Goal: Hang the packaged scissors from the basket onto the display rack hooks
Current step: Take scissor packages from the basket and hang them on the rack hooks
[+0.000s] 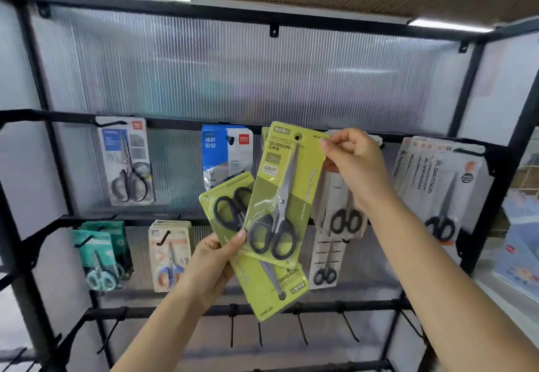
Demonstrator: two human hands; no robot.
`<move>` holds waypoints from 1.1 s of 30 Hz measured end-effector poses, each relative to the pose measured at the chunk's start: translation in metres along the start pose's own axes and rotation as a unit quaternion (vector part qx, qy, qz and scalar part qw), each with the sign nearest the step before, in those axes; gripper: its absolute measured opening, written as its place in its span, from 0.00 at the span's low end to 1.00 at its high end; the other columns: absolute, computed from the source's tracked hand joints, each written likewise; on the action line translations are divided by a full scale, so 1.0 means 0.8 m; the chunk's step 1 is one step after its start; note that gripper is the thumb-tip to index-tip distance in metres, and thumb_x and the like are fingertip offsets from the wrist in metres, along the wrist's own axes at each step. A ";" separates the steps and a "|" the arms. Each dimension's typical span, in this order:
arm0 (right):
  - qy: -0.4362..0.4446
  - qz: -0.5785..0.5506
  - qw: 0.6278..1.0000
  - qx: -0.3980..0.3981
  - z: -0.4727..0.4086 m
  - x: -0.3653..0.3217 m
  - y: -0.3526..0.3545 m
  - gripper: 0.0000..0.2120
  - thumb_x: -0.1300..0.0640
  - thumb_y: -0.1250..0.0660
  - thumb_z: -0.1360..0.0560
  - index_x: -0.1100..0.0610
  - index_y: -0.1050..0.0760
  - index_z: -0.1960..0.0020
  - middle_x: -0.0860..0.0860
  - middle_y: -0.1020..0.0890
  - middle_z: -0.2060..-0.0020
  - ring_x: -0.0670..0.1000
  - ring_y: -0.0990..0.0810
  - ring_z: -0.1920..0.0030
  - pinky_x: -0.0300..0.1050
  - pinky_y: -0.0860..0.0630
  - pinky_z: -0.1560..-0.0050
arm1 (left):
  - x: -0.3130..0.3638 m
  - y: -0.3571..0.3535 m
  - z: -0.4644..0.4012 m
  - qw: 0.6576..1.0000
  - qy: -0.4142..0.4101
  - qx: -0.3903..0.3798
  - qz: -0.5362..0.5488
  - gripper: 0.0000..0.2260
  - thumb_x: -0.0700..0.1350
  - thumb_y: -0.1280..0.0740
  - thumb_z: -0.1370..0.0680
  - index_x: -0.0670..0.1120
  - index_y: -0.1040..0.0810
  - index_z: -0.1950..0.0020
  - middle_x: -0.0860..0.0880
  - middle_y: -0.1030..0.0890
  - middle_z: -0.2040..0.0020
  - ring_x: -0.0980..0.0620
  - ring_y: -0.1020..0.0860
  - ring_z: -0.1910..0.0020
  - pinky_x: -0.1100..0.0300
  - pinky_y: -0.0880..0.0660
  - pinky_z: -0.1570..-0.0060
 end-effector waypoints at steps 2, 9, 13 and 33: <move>-0.016 0.001 1.000 -0.004 -0.007 0.004 0.000 0.08 0.60 0.33 0.24 0.55 0.29 0.60 0.48 0.22 0.69 0.39 0.25 0.73 0.36 0.24 0.64 | -0.004 0.000 -0.003 1.000 0.002 0.009 0.007 0.12 0.37 0.36 0.25 0.44 0.15 0.64 0.44 0.15 0.61 0.51 0.17 0.64 0.61 0.20 0.66; -0.038 0.032 0.999 -0.002 -0.016 0.026 -0.010 0.07 0.60 0.33 0.24 0.55 0.29 0.59 0.48 0.23 0.70 0.38 0.25 0.74 0.37 0.24 0.64 | -0.020 0.001 -0.010 0.999 0.026 0.027 0.011 0.07 0.40 0.34 0.30 0.39 0.20 0.56 0.44 0.16 0.61 0.50 0.17 0.64 0.59 0.20 0.67; -0.035 0.085 0.996 -0.001 -0.027 0.036 -0.017 0.06 0.58 0.33 0.24 0.54 0.29 0.59 0.49 0.21 0.67 0.44 0.22 0.67 0.46 0.21 0.57 | -0.026 0.003 -0.021 0.998 0.037 0.048 0.013 0.05 0.38 0.36 0.25 0.39 0.20 0.56 0.44 0.16 0.62 0.50 0.17 0.65 0.59 0.19 0.66; 0.231 0.290 0.924 0.094 -0.022 0.024 -0.030 0.06 0.59 0.36 0.23 0.62 0.26 0.50 0.53 0.25 0.56 0.48 0.26 0.59 0.47 0.25 0.58 | -0.010 0.072 -0.012 0.958 -0.003 0.088 -0.274 0.07 0.43 0.30 0.26 0.40 0.18 0.61 0.45 0.16 0.63 0.48 0.19 0.60 0.52 0.24 0.54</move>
Point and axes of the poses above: each hand's wrist, its own z-axis away from the middle knuckle, its own y-axis out of the back of the hand, x = y × z, the point moved 4 cm from there along -z, towards the middle knuckle
